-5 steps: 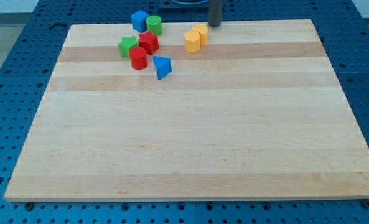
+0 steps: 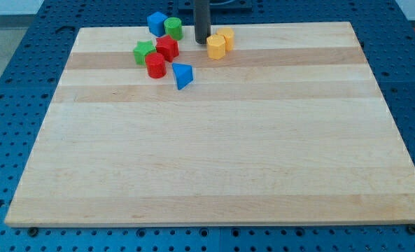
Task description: Push the green circle closer to green star
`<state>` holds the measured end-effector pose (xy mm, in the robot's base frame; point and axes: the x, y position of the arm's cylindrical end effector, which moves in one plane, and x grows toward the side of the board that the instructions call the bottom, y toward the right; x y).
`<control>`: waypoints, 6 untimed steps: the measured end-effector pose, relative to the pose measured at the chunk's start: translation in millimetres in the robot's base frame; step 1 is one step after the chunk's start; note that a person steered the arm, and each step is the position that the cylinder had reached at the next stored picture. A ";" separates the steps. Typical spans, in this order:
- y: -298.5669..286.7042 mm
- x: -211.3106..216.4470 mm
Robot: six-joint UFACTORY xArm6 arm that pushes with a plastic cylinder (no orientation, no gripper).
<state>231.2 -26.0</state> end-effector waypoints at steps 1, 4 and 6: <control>-0.1 -29.5; -88.6 -5.3; -69.1 25.2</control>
